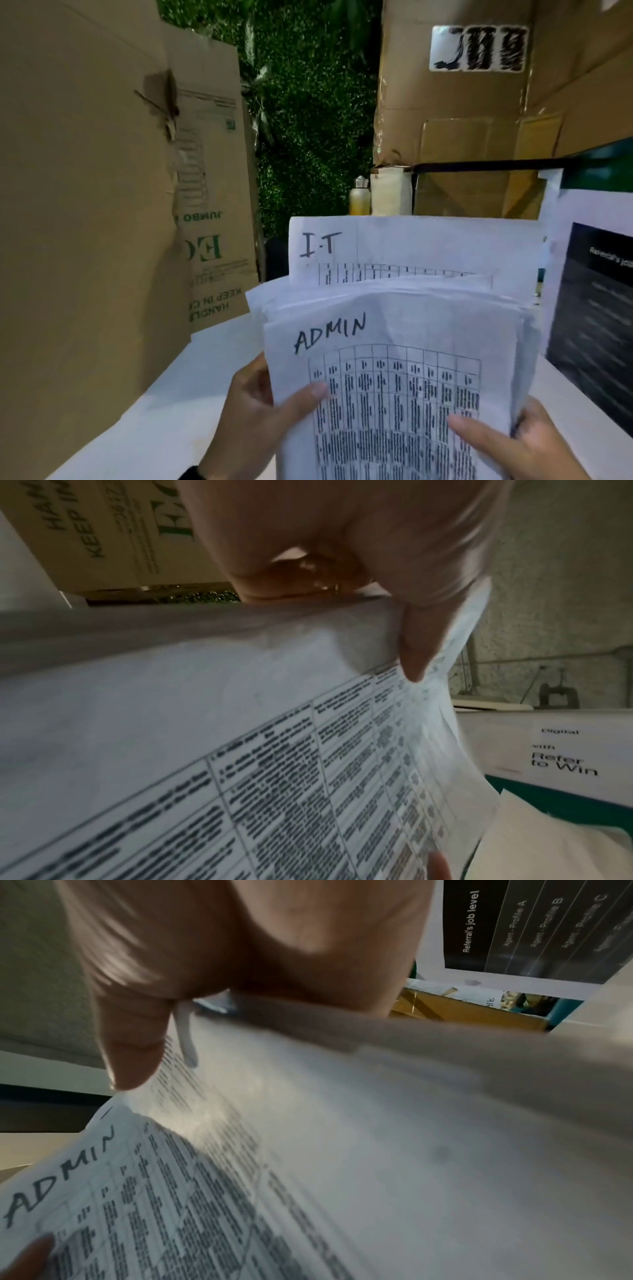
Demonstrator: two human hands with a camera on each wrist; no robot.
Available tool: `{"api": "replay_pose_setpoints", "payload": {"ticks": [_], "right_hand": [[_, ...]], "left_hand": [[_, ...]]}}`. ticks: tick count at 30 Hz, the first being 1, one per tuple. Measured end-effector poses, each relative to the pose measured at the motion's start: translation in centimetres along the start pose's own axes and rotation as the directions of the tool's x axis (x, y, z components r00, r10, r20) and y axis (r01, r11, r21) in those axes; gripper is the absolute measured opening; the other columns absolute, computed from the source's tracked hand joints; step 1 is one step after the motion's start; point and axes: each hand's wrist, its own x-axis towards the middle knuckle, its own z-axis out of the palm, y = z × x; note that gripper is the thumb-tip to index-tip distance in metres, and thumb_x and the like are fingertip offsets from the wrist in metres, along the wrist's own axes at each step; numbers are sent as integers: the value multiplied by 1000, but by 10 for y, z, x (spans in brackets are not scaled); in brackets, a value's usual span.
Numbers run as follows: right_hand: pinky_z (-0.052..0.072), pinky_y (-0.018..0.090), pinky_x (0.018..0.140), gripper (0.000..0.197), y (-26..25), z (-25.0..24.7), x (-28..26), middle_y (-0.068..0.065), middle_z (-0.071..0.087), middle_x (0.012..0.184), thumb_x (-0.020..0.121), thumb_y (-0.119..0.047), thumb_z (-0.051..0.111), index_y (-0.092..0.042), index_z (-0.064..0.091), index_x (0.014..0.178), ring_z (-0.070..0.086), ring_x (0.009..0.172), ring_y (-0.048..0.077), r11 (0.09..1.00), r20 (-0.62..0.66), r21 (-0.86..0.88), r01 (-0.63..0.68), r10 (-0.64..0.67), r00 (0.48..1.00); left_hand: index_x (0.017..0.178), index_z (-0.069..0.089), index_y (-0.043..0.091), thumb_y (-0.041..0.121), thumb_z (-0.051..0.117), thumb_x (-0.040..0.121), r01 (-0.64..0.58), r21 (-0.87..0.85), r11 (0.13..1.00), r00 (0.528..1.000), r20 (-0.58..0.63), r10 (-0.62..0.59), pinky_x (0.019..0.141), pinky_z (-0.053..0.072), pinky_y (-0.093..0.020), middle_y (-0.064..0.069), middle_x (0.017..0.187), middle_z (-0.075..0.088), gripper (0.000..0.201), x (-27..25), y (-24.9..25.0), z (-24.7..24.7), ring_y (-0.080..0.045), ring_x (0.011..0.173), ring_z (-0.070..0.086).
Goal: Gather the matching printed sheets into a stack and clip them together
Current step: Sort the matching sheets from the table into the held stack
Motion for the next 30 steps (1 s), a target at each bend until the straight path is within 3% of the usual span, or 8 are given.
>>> {"api": "replay_pose_setpoints", "payload": {"ticks": [4,6,9,14,16,18,22,30], "right_hand": [[54,29,72,93,5,-4,5,0,79,88,15,-48,92,-22,70,101,74,81,15,1000,0,-1,1,-1,1000],[56,37,75,103,2,-2,8,2,79,93,12,-59,90,-25,68,107,74,87,21,999,42,31,26,-27,999],[55,16,63,68,-7,9,6,-8,79,91,28,-51,91,-36,75,93,73,85,4,995,123,-5,104,-103,987],[63,42,67,77,-17,-1,9,9,78,84,7,-58,92,-35,78,79,75,79,28,986,-29,118,118,-116,993],[62,44,69,59,-15,-3,9,8,78,86,23,-48,94,-36,78,78,74,81,30,988,-12,118,104,-103,995],[61,45,72,47,-5,1,7,11,78,87,37,-43,92,-30,80,81,74,84,32,990,15,115,87,-89,996],[61,37,78,73,-4,12,5,7,79,89,27,-67,87,-28,79,88,75,85,22,974,-82,76,214,-208,975],[61,32,63,26,-15,4,7,1,79,84,60,-34,80,-28,79,86,75,74,17,934,-72,166,317,-309,948]], "left_hand": [[100,73,13,49,99,15,-77,-120,990,997,20,80,58,61,-28,-10,88,82,96,0,9,0,-23,74,79],[102,76,19,52,99,27,-78,-113,990,993,83,87,64,62,-29,-7,94,82,86,0,13,4,-23,82,79],[92,82,32,40,90,46,-82,-38,996,990,109,86,72,63,-32,-3,96,82,47,2,15,11,-24,88,78],[92,80,20,35,84,55,-124,-88,988,992,2,124,72,64,-42,-13,95,81,40,7,19,2,-32,86,78],[92,80,23,37,86,55,-130,-103,986,991,17,133,71,63,-40,-13,96,80,40,5,16,1,-30,85,77],[95,80,27,37,80,62,-118,-85,989,991,49,123,77,62,-43,-11,99,80,34,2,12,5,-30,92,77],[92,82,26,34,79,63,-163,-29,986,983,85,165,76,62,-35,-7,98,81,31,4,22,18,-28,93,78],[104,78,20,24,72,76,-198,-76,977,972,112,206,82,61,-43,-10,108,79,29,18,28,7,-32,100,75]]}}
